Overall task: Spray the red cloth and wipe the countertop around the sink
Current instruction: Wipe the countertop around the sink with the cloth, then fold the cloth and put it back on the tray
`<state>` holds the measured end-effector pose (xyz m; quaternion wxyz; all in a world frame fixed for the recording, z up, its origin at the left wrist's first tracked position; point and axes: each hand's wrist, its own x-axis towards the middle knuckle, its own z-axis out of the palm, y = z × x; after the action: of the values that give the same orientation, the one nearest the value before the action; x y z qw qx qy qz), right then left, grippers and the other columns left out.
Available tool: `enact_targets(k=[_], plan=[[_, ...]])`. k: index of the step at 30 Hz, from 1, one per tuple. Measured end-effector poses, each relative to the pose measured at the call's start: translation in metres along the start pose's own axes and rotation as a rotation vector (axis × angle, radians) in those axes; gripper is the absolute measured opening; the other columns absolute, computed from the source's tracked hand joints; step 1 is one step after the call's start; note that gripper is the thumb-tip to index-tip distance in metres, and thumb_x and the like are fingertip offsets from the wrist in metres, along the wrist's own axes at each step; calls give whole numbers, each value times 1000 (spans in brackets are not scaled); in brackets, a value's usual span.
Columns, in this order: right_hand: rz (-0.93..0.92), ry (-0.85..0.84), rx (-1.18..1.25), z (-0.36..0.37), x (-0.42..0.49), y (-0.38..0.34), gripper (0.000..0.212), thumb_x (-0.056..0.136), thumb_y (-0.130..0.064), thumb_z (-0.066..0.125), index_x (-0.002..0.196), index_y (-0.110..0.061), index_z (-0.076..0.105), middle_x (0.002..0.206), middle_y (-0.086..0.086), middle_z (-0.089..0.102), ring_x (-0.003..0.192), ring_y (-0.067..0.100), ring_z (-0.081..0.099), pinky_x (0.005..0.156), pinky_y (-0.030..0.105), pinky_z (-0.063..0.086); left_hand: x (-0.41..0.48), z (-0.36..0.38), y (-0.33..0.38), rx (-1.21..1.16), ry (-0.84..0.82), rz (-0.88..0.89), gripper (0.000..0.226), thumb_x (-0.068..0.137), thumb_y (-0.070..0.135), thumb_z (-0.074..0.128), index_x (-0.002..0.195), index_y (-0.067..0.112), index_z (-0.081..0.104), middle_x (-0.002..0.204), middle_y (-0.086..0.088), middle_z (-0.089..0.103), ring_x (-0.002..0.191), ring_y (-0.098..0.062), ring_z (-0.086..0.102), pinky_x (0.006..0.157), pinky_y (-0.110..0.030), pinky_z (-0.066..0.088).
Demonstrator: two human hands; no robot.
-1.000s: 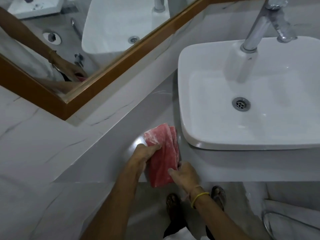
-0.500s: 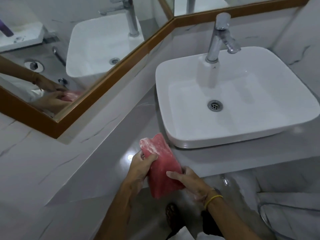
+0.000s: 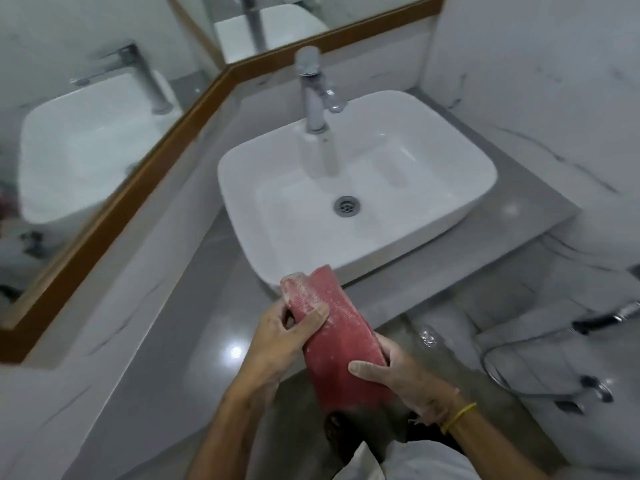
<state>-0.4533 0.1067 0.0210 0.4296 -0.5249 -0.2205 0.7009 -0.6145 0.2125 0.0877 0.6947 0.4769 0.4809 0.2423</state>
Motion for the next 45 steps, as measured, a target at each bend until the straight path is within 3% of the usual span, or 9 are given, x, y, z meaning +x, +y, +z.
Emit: enact_targets(k=[7,15,22,29,32,34,37,42,45], plan=[[-131,211,187,-66,-80,12,69,72,-20,83,132,-24,49,125,9,66,116,30,62,89,39,55,25,98,6,242,-194,118,14,83,21,71,97,22,68,88,9,77,80,-7,73,64,-18,57],[-229,613,423,-138,-173,53,61,55,-24,92,110,-16,69,109,13,74,101,31,70,72,36,59,32,246,-2,484,-484,75,12,86,13,69,95,21,68,80,4,77,74,-10,73,62,-24,59],[-318,763,614,-196,-242,67,69,48,-27,95,111,-18,67,109,11,74,104,29,69,80,39,57,20,380,-9,612,-696,106,13,85,8,68,97,13,70,88,-5,77,78,-17,74,66,-26,59],[-506,1108,572,-296,-297,16,49,65,-24,86,109,-28,66,101,-1,77,93,20,73,78,40,61,36,561,4,588,-850,189,30,79,33,75,107,28,64,97,4,75,86,-13,73,68,-25,60],[-343,1252,310,-351,-296,1,50,79,-32,75,122,-21,51,108,-7,68,97,16,67,86,33,55,62,618,-18,858,-830,248,53,81,42,71,126,21,53,121,1,65,108,-20,64,92,-40,53],[-96,1339,114,-382,-287,2,51,83,-37,69,123,-14,46,107,-2,63,96,19,61,82,27,48,73,630,-50,1135,-801,204,61,84,43,66,131,8,46,116,1,57,109,-21,58,89,-34,47],[43,1451,-36,-402,-272,7,44,85,-33,65,116,-4,52,110,14,63,100,29,59,85,33,49,80,623,-91,1389,-743,268,52,86,36,63,124,3,50,115,-11,65,105,-29,62,89,-38,51],[136,1529,-187,-406,-261,12,31,87,-18,61,110,-3,47,116,16,52,104,28,52,83,32,40,80,622,-110,1372,-688,380,40,86,25,66,120,11,53,110,-11,68,97,-25,66,89,-36,54],[218,1499,-227,-405,-267,1,36,88,-25,61,115,-8,45,121,14,49,104,27,55,86,32,45,82,625,-100,1400,-732,388,36,90,29,60,120,10,53,112,-10,67,99,-24,66,91,-38,55]])
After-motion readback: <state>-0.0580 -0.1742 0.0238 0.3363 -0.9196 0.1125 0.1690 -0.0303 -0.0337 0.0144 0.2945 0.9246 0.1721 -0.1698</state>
